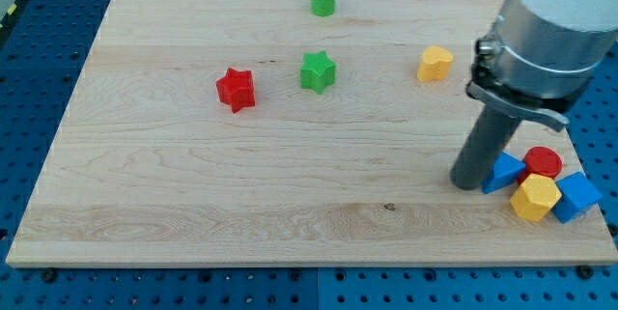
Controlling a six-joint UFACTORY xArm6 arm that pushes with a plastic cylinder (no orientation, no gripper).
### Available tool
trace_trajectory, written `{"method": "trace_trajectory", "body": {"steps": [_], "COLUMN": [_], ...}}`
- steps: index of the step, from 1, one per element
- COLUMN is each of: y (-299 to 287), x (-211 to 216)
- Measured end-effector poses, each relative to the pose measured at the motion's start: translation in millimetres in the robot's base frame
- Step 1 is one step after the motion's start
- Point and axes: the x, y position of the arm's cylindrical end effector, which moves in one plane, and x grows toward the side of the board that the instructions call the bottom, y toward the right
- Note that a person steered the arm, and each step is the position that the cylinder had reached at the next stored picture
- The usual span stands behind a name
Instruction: Slide your arm towards the red star
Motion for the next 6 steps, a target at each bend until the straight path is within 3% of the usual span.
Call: {"method": "trace_trajectory", "body": {"steps": [2,4,5,6], "y": [-139,-308,-317,-304], "x": [-16,-71,-136,-155]}}
